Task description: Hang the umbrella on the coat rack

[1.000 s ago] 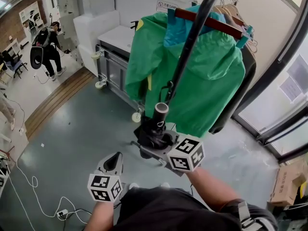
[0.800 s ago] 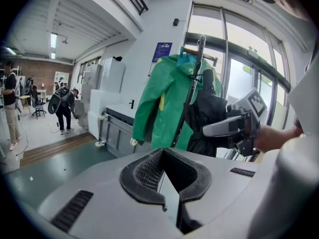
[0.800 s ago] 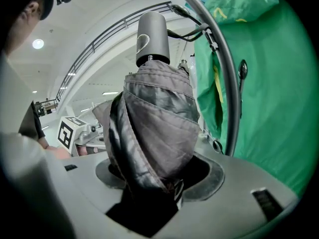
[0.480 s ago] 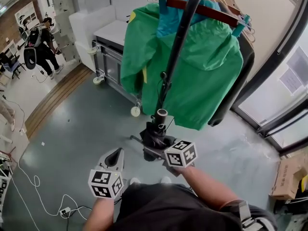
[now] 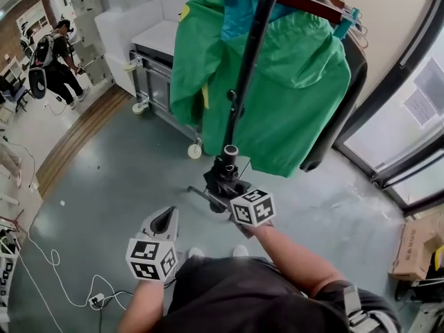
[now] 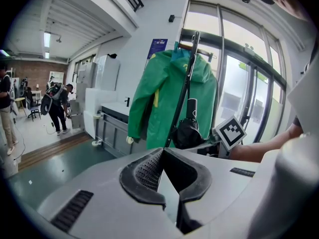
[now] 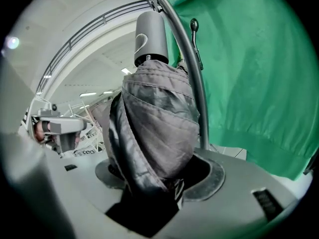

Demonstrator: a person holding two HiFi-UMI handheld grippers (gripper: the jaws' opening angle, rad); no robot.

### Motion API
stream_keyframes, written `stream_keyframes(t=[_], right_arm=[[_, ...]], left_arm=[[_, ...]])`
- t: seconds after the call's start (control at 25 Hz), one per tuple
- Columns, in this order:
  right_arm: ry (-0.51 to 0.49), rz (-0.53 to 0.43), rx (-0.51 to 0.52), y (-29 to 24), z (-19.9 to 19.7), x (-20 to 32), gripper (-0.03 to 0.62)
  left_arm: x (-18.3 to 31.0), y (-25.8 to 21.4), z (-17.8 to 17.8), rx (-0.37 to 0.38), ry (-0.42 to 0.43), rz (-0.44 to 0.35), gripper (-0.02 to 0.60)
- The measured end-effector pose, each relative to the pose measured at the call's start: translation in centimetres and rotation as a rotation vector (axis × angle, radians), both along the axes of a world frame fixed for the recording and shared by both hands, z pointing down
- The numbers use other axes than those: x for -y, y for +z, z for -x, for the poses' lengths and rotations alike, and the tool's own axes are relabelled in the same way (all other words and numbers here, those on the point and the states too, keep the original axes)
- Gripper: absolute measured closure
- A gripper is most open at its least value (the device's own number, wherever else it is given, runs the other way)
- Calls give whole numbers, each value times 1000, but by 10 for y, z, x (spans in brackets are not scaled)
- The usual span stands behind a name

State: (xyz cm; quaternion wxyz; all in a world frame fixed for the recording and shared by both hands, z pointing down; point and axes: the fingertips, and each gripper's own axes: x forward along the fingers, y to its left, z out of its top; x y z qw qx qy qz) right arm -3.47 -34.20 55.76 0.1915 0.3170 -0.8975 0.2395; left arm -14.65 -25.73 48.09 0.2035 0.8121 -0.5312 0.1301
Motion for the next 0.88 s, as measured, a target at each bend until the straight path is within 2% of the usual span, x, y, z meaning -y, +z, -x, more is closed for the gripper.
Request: stream_keyframes(t=[0.4, 0.56, 0.88], right_arm=[[34, -27, -66, 14, -8, 30, 319], [34, -51, -107, 10, -12, 28, 292], [7, -90, -144, 0, -20, 13, 289]], left_arm=[[-5, 4, 1, 4, 4, 9, 566], [-5, 4, 0, 22, 12, 6, 566], [0, 1, -10, 26, 35, 0, 566]])
